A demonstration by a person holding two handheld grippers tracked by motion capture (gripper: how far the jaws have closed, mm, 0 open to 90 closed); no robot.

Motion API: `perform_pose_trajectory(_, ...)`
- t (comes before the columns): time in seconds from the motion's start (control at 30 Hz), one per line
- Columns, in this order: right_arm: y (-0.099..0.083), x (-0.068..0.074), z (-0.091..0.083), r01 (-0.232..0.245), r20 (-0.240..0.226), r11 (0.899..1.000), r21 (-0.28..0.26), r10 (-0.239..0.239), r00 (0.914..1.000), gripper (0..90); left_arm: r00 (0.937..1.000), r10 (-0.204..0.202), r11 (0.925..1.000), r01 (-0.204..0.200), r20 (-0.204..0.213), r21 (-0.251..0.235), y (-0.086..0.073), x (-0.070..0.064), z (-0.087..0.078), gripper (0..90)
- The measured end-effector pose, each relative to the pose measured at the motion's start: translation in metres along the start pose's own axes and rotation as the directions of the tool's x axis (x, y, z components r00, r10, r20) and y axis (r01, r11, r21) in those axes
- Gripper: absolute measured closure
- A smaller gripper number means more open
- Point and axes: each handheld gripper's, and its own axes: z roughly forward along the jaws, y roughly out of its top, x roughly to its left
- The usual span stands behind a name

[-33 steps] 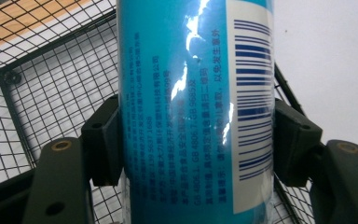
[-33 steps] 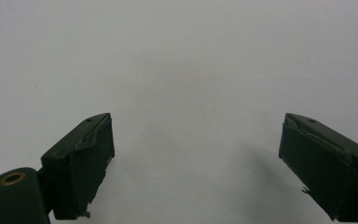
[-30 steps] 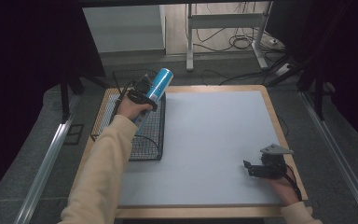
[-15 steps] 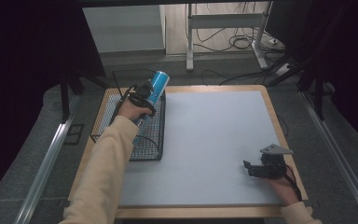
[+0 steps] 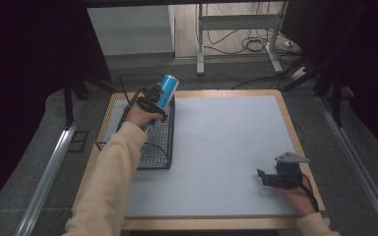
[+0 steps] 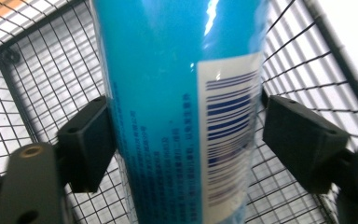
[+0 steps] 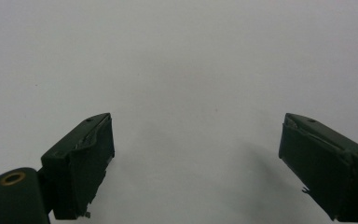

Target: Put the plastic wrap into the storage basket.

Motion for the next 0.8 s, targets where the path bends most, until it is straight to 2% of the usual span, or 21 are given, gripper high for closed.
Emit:
perform_pose_trajectory(0.1,0.000,0.000,0.000,0.002,-0.002,1.000,0.001,-0.002,1.0000,10.2,0.9999,-0.009,0.9990,0.010,0.010,-0.044,0.000,-0.001,-0.011,12.8)
perform_pose_trajectory(0.33,0.000,0.001,0.000,0.004,-0.002,1.000,-0.001,-0.004,1.0000,10.2,0.9989,0.000,0.9926,0.006,0.047,-0.122,-0.006,-0.005,-0.036,12.2)
perform_pose_trajectory(0.43,0.000,0.001,0.000,0.004,-0.002,1.000,-0.001,-0.004,1.0000,10.2,0.9956,0.014,0.9882,0.001,0.093,-0.153,-0.011,-0.007,-0.048,12.5)
perform_pose_trajectory(0.5,0.000,0.002,0.000,0.004,-0.002,1.000,-0.001,-0.004,1.0000,10.3,0.9938,0.018,0.9850,0.001,0.110,-0.173,-0.015,-0.008,-0.056,12.7)
perform_pose_trajectory(0.63,0.001,0.002,0.000,0.004,-0.003,1.000,-0.002,-0.004,1.0000,10.3,0.9901,0.038,0.9746,-0.006,0.135,-0.224,-0.025,-0.011,-0.070,13.0)
perform_pose_trajectory(0.73,0.001,0.003,0.000,0.004,-0.004,1.000,-0.001,-0.004,1.0000,10.2,0.9847,0.052,0.9656,-0.007,0.167,-0.260,-0.032,-0.017,-0.077,13.6)
perform_pose_trajectory(0.8,0.001,0.003,0.000,0.004,-0.003,1.000,-0.001,-0.004,1.0000,10.3,0.9839,0.077,0.9596,-0.029,0.161,-0.280,-0.035,-0.024,-0.081,14.0)
